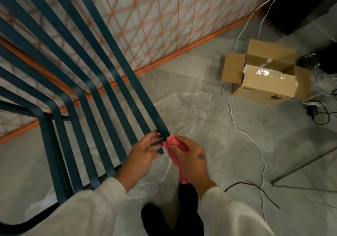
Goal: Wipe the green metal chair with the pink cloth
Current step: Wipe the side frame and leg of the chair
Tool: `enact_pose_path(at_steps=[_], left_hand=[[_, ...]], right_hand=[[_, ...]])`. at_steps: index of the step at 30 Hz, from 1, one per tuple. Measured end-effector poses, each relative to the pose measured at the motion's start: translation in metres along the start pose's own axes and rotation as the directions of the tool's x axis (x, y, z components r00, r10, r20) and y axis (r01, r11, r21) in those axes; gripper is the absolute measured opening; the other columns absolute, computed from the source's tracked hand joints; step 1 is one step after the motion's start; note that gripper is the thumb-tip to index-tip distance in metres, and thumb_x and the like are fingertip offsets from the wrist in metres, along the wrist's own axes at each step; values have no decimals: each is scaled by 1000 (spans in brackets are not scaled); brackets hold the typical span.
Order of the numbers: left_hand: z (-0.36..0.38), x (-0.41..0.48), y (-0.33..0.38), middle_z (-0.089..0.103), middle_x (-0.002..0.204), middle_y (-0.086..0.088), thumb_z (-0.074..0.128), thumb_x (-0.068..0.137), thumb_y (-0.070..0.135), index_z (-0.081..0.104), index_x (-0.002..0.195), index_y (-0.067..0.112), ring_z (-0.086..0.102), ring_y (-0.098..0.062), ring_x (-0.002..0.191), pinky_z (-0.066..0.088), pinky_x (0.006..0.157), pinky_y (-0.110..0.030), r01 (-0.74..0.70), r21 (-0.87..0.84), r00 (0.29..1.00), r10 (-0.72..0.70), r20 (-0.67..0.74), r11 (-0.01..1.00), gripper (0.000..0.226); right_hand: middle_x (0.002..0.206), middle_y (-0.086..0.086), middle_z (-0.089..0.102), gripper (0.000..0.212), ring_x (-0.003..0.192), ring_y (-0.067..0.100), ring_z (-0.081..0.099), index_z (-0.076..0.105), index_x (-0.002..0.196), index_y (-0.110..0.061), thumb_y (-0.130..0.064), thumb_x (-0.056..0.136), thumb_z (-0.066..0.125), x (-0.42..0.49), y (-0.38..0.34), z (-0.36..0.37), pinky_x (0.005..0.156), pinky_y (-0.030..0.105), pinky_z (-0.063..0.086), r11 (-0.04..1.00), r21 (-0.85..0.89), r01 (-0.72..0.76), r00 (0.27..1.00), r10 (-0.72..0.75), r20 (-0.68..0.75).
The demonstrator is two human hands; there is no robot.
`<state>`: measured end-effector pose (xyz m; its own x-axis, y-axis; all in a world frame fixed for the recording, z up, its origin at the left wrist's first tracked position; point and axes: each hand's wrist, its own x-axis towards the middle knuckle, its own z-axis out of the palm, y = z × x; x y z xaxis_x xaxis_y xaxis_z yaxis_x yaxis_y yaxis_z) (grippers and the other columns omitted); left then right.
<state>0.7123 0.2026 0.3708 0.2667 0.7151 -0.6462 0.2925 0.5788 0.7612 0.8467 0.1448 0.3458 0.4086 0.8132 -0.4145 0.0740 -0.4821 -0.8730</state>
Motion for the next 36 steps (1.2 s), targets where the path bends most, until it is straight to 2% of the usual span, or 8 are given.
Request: enact_pose_path(at_steps=[4,8,16,21,26,30,33,36], left_hand=[[6,-1,0,67,115,6,50,83,-23,57,125,17,65,-12,108,55,76,-15,-10,6,1000,10,-9,1000,58],[5,-3,1,68,112,11,49,85,-20,60,116,25,66,1,101,54,81,-19,-22,65,1000,22,-8,998,56],[5,6,-14,64,123,0,48,85,-22,52,133,14,67,3,98,53,80,-13,15,73,999,-18,39,997,61],[14,11,-21,68,117,3,50,86,-17,57,128,18,64,-11,112,53,91,-23,17,78,1000,-15,-25,997,55],[19,21,-29,65,118,1,47,85,-22,55,129,11,61,-6,111,51,80,-8,11,95,1000,-8,-28,995,56],[21,32,-51,63,125,5,48,87,-21,52,134,17,62,7,108,49,96,-20,13,121,998,-6,-56,993,61],[24,40,-68,61,129,10,50,89,-17,51,135,23,60,5,113,47,100,-25,0,141,996,11,-84,990,61],[24,52,-83,65,120,15,56,89,-9,56,129,27,60,6,111,51,85,-13,3,227,992,26,-127,974,54]], right_hand=[[91,-25,68,24,84,-11,65,73,104,-41,-26,86,77,17,-19,2,72,3,49,998,55,21,997,-25,73],[98,-28,65,33,93,-10,63,70,119,-33,-28,87,76,28,-34,7,79,3,49,996,58,74,991,-80,105],[111,-17,73,36,103,3,68,73,118,-35,-27,84,79,22,9,0,93,32,58,984,171,-45,989,20,146],[106,-26,71,35,101,-5,66,72,116,-38,-23,85,78,28,-9,4,88,17,56,974,226,10,986,-46,157],[108,-20,72,39,101,2,68,74,111,-39,-17,80,82,34,16,-6,85,22,59,984,177,-32,981,-3,195],[97,-6,76,33,88,3,72,75,102,-32,-5,84,77,35,49,-2,74,14,57,977,200,-79,987,48,153],[96,-2,77,36,88,15,75,76,97,-44,-9,88,74,50,74,14,79,33,63,984,161,-80,990,60,126],[97,-3,76,34,89,17,74,74,98,-47,-14,89,73,69,101,26,81,41,63,993,89,-83,989,71,132]])
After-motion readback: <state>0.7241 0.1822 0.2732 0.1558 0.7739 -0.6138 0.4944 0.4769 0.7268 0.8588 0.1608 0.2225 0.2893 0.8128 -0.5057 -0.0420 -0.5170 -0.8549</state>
